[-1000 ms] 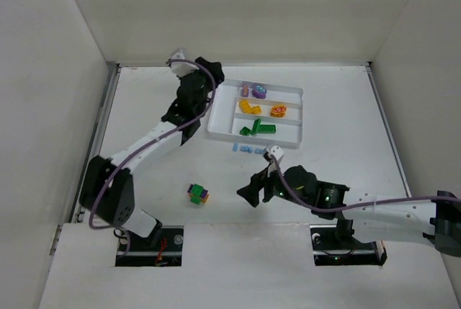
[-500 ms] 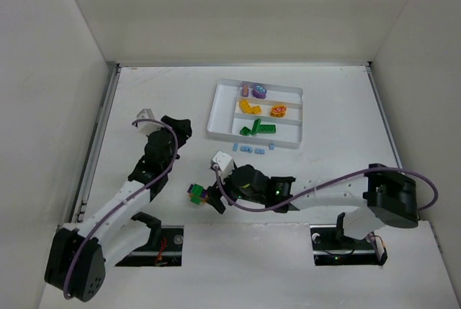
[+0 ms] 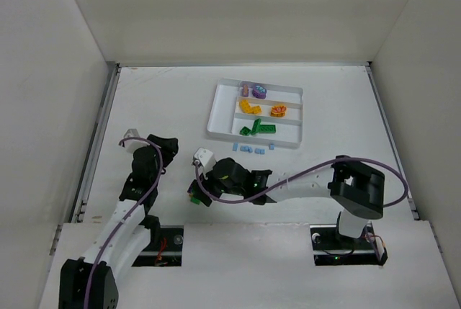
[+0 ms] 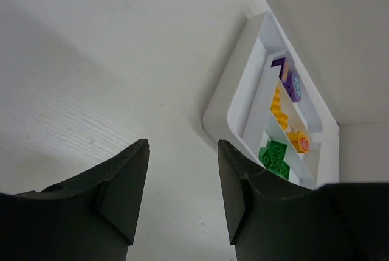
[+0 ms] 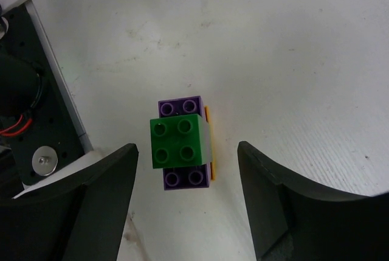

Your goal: Sort the legos into containers by color

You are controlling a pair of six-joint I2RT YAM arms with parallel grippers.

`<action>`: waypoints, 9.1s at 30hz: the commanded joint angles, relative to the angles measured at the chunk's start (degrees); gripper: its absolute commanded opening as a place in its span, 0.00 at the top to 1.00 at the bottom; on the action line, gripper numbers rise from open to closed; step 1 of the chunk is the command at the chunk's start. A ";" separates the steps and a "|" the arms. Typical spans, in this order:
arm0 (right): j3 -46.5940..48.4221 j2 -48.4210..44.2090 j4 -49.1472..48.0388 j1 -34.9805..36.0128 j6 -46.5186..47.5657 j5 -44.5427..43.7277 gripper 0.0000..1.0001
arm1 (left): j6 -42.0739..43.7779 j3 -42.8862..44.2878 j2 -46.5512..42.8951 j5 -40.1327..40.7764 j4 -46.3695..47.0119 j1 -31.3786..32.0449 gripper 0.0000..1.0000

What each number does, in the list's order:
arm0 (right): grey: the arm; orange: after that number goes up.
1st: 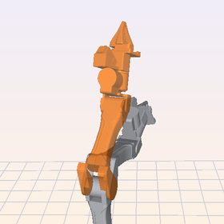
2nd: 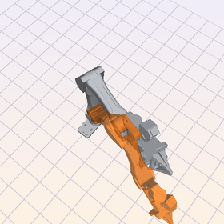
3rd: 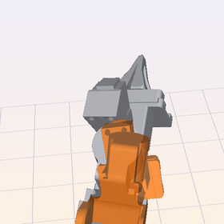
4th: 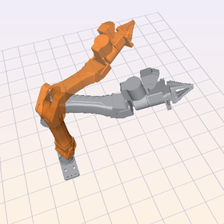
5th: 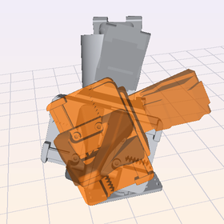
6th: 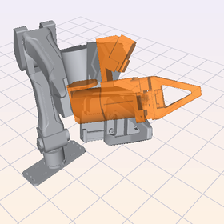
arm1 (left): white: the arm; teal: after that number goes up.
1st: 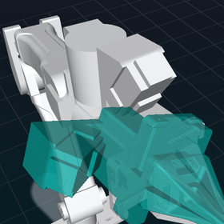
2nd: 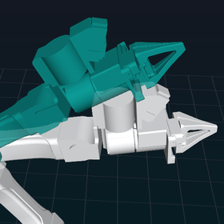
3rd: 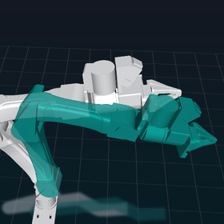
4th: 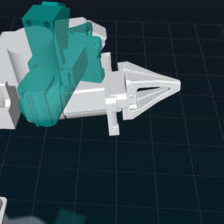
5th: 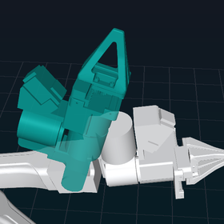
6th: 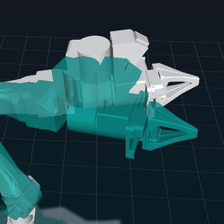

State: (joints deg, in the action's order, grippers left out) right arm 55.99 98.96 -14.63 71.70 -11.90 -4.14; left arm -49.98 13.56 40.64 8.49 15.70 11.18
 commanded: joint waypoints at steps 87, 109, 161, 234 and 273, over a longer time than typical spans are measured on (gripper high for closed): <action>-25.49 -7.38 -63.06 -48.10 -79.33 29.01 0.71 | -16.12 13.95 41.71 5.04 60.15 35.27 0.69; -25.49 -5.18 -66.93 -54.26 -81.79 35.43 0.71 | -17.26 8.77 31.96 -4.62 58.83 29.29 0.83; -34.80 -51.49 -12.26 -54.34 -39.95 2.91 0.70 | -12.95 74.32 83.10 -1.99 0.20 27.80 0.77; -34.80 -40.60 -20.26 -54.70 -43.38 10.82 0.69 | -12.69 41.20 60.70 -13.85 34.39 36.76 0.82; -36.39 -47.63 -18.15 -57.86 -43.12 9.94 0.70 | -9.52 50.59 72.99 -14.03 29.65 34.30 0.81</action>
State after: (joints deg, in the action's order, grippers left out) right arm 19.75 53.10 -30.68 14.24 -55.68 7.07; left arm -60.58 60.58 112.53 -5.04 45.39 45.15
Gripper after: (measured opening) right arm 0.437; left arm 0.192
